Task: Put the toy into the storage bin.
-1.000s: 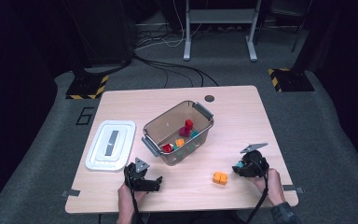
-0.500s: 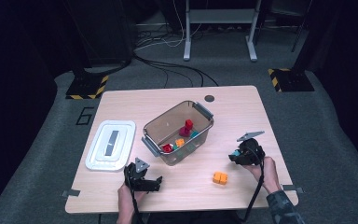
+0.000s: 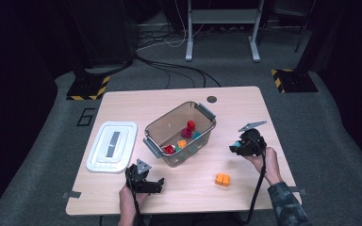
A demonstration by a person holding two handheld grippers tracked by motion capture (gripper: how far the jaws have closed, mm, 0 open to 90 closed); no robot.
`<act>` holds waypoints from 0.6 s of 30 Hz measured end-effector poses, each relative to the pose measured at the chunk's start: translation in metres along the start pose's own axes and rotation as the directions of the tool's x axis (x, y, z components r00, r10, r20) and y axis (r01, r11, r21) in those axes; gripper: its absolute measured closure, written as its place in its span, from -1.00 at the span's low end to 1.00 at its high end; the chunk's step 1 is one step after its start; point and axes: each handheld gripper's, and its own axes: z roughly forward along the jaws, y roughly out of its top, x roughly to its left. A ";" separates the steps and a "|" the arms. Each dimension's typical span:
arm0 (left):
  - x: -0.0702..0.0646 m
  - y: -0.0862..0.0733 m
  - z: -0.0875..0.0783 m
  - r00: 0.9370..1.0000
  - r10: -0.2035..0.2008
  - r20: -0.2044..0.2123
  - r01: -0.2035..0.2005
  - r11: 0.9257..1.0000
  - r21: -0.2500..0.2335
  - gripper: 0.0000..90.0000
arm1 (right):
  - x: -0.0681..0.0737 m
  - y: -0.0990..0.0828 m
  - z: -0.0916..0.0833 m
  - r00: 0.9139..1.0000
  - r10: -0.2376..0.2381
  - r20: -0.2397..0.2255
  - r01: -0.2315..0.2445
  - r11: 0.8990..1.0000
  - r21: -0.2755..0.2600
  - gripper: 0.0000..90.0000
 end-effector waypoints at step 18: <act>0.000 0.000 0.000 1.000 0.007 0.002 -0.007 1.000 0.006 -1.00 | -0.011 0.045 -0.010 1.000 -0.003 0.023 0.003 0.999 -0.035 0.30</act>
